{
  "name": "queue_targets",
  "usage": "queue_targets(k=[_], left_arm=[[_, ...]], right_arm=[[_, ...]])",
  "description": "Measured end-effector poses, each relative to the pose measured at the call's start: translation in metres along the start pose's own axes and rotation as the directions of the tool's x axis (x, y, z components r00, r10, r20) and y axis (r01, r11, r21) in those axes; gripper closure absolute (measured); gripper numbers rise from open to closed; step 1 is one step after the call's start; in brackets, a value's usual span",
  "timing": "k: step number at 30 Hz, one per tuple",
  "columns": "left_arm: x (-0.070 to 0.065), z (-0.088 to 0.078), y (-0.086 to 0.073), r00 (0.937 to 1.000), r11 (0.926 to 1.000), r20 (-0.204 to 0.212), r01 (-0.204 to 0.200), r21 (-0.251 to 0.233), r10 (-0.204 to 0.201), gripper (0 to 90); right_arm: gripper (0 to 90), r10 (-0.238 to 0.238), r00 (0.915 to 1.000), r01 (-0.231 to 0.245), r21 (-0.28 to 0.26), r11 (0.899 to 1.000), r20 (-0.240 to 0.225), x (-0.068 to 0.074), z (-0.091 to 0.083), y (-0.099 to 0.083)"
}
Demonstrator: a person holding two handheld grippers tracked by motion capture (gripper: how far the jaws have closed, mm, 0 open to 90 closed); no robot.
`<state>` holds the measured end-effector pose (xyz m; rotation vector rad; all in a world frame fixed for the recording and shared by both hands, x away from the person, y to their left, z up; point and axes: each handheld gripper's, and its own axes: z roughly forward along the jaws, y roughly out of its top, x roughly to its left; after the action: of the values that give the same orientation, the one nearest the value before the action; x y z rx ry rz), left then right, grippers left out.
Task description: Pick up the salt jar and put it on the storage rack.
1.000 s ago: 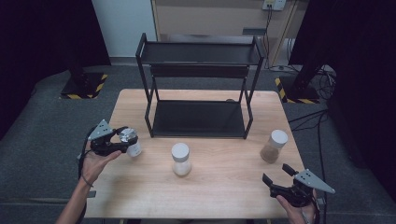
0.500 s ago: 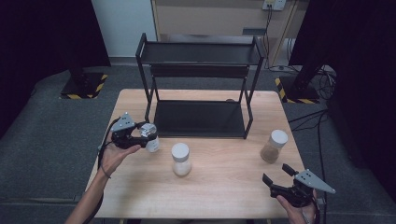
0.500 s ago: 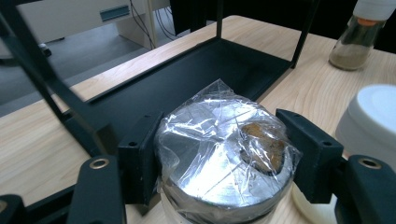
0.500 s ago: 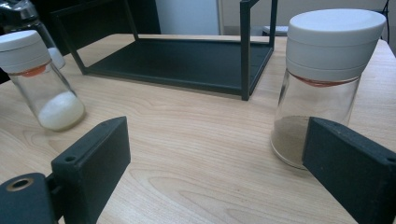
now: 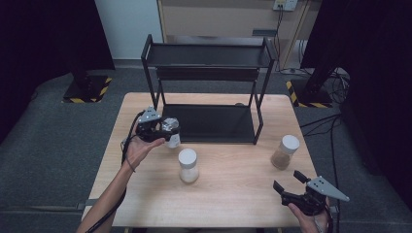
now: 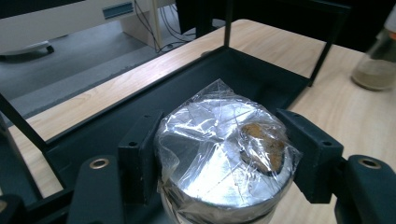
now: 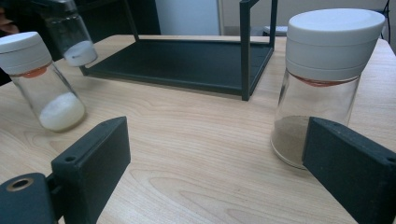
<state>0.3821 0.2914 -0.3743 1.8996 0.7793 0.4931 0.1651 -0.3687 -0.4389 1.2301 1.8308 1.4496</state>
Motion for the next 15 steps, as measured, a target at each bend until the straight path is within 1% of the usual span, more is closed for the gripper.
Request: queue_targets(k=[5,7,11,15], left_arm=[[-0.001,0.015,0.003,0.9988,0.9999,-0.047,0.014,0.002,-0.014,34.3],[-0.002,0.021,0.003,0.9975,0.9996,-0.065,0.027,0.000,-0.027,34.3],[-0.003,0.032,0.005,0.9953,0.9994,-0.090,0.034,-0.007,-0.034,34.3],[-0.004,0.044,0.007,0.9920,0.9981,-0.111,0.060,-0.008,-0.061,34.3]], right_arm=[[7.9,0.002,1.0000,-0.002,0.001,1.000,0.001,0.000,0.000,0.000],[7.9,0.003,1.0000,-0.003,0.000,1.000,0.000,-0.001,0.000,0.000],[7.9,0.007,1.0000,-0.007,0.001,1.000,0.000,-0.001,0.000,0.000],[7.9,0.008,1.0000,-0.008,-0.001,1.000,0.000,-0.001,0.000,0.000]])
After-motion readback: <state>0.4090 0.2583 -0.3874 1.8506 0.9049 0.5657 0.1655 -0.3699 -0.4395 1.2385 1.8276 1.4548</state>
